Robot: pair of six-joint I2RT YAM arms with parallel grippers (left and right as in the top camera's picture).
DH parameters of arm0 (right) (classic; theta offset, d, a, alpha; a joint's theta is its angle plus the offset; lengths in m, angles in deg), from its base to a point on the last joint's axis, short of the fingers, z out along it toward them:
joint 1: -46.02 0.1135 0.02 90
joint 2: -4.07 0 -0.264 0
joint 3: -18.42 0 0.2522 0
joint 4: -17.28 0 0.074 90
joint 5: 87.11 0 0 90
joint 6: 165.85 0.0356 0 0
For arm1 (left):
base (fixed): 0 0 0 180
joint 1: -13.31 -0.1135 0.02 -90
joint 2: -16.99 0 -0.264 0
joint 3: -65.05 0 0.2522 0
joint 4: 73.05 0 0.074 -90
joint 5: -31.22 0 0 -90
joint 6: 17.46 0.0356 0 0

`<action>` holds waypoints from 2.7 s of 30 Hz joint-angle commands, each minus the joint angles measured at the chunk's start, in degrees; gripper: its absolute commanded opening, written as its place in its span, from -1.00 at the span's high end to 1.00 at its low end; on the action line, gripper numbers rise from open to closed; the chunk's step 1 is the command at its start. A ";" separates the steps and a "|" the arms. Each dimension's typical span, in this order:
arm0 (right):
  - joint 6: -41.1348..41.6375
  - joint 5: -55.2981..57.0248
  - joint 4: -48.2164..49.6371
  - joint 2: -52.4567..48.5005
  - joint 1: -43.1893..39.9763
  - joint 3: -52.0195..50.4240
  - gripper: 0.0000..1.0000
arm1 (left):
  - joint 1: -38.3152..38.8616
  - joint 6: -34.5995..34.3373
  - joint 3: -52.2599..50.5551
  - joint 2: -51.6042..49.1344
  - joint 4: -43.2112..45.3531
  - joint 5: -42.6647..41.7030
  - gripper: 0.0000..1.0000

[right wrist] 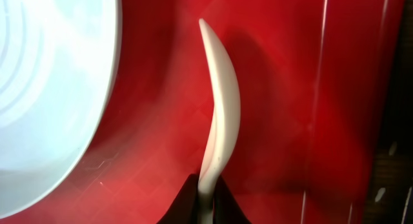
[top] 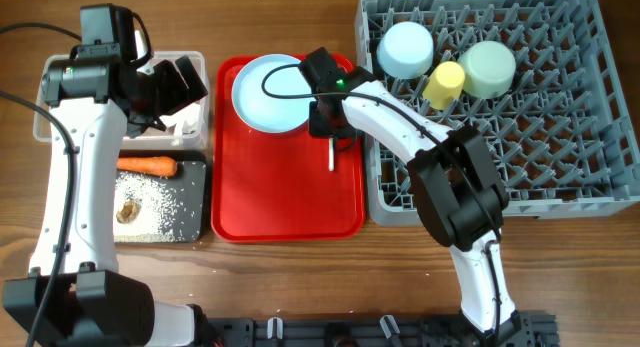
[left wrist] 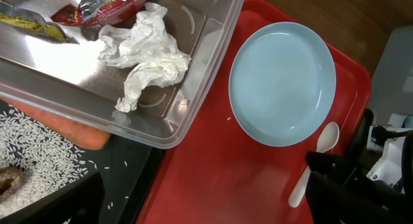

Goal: Sort waste into correct bins and load items into the dishwasher rack
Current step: 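Grasp the white spoon with the right gripper, then carry the spoon right and insert it upright into the rack, then release the spoon and move the right gripper to the light blue plate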

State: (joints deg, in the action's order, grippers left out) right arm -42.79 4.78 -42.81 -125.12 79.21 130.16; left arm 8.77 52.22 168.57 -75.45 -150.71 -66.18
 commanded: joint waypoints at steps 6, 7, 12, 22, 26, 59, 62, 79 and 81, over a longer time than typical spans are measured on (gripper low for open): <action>-3.78 -2.38 -1.27 4.37 0.20 1.22 0.92 | -0.20 -0.07 0.61 0.15 0.13 -0.66 -1.00; -5.42 -3.06 -1.36 6.45 0.11 1.22 0.91 | -0.20 -0.07 0.61 0.15 0.13 -0.66 -1.00; -11.34 -3.26 -2.51 14.95 -0.11 1.22 0.93 | -0.20 -0.07 0.61 0.15 0.11 -0.66 -1.00; -15.41 1.36 -19.30 23.65 -9.16 0.50 0.91 | -0.20 -0.07 0.61 0.15 0.11 -0.66 -1.00; -15.52 2.91 -20.15 23.65 -13.29 -2.40 0.91 | -0.20 -0.07 0.61 0.15 0.11 -0.66 -1.00; -20.44 0.81 -14.45 24.50 -17.64 -9.20 0.10 | -0.20 -0.07 0.61 0.15 0.11 -0.66 -1.00; -20.44 -4.39 -14.80 26.71 -17.64 -4.02 0.10 | -0.20 -0.07 0.61 0.15 0.11 -0.66 -1.00; -7.13 -23.10 12.00 21.22 -6.12 -4.79 -0.09 | -0.20 -0.07 0.61 0.15 0.11 -0.66 -1.00; -5.25 -17.66 13.64 18.49 -3.63 -4.79 0.25 | -0.20 -0.07 0.61 0.15 0.11 -0.66 -1.00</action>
State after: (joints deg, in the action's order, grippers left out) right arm -52.02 -19.73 -30.57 -101.66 72.32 126.33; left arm 8.77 52.24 168.57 -75.45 -150.71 -66.18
